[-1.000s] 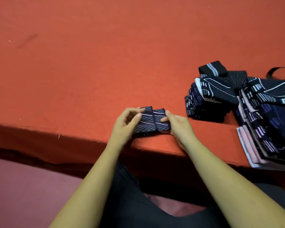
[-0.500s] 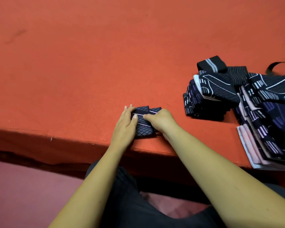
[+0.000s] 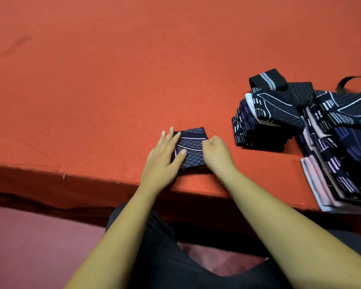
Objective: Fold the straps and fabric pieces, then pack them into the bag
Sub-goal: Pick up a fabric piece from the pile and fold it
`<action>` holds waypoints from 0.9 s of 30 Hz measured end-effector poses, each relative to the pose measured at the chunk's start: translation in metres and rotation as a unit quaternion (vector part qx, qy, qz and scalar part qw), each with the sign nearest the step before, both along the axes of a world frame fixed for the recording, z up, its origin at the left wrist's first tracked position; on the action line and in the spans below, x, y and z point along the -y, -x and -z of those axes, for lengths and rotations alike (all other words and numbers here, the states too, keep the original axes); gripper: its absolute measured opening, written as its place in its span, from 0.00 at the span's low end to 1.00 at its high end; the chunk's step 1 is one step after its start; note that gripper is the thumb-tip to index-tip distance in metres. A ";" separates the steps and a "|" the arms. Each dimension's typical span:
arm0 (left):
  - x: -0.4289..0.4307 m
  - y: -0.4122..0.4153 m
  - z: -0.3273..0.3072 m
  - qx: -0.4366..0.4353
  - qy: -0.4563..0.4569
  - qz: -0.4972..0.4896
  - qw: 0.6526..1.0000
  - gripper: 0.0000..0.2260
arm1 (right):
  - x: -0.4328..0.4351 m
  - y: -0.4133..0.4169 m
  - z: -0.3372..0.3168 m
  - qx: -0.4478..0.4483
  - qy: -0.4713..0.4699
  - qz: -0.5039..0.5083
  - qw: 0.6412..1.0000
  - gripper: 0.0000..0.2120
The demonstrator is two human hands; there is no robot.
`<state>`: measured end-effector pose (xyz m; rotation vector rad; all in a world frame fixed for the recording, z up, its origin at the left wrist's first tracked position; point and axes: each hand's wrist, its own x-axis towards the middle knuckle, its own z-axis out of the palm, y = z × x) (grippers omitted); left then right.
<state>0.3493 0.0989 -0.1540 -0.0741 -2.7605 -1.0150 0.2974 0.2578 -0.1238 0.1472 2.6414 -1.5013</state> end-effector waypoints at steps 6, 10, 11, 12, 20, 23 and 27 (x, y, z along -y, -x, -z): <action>-0.006 -0.001 0.004 0.025 0.153 0.000 0.988 0.27 | -0.011 -0.005 0.009 -0.021 -0.001 0.012 1.000 0.12; -0.008 0.002 0.007 0.048 0.183 -0.013 0.982 0.26 | -0.007 0.003 0.012 0.013 0.038 0.033 0.999 0.06; -0.009 0.002 0.008 0.050 0.188 -0.013 0.981 0.26 | -0.006 0.006 0.012 0.029 0.056 0.041 0.997 0.07; -0.009 0.003 0.008 0.051 0.190 -0.014 0.980 0.26 | -0.005 0.009 0.011 0.045 0.073 0.044 0.995 0.08; -0.008 0.005 0.006 0.017 0.134 -0.027 0.990 0.26 | -0.001 0.012 -0.015 -0.025 0.063 -0.057 0.996 0.13; -0.010 0.008 -0.003 -0.005 -0.029 -0.012 0.999 0.27 | -0.008 0.006 -0.039 -0.071 0.063 -0.120 0.988 0.12; -0.037 0.018 -0.041 0.025 -0.388 0.024 0.921 0.24 | -0.030 0.011 -0.072 -0.089 0.134 -0.124 0.979 0.14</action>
